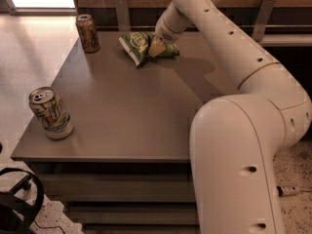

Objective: Move green jalapeno chip bag near 7up can

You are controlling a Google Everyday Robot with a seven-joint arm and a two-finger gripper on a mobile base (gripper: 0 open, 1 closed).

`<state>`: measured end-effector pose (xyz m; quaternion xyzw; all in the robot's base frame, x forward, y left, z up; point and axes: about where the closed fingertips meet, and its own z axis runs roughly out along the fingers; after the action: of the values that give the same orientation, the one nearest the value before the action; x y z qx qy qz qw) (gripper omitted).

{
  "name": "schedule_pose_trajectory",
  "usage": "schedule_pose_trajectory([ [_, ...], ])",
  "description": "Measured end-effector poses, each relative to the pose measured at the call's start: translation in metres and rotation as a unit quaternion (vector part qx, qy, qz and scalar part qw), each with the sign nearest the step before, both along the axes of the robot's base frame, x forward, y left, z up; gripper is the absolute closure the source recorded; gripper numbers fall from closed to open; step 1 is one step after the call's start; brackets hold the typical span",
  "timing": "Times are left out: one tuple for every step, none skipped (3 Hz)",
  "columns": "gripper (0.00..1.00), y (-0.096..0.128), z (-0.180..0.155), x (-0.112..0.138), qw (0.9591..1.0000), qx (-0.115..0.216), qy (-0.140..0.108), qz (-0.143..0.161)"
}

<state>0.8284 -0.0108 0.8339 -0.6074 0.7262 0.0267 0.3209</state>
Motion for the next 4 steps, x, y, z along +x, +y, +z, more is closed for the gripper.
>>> schedule_pose_trajectory([
  [1.00, 0.002, -0.003, 0.000, 1.0000, 0.000, 0.002, 0.001],
  [1.00, 0.003, -0.002, -0.001, 1.0000, -0.007, 0.005, 0.001],
  [1.00, -0.006, 0.015, -0.011, 0.9999, -0.015, 0.006, -0.002],
  [1.00, -0.023, 0.038, -0.025, 0.9995, -0.027, 0.007, -0.013],
])
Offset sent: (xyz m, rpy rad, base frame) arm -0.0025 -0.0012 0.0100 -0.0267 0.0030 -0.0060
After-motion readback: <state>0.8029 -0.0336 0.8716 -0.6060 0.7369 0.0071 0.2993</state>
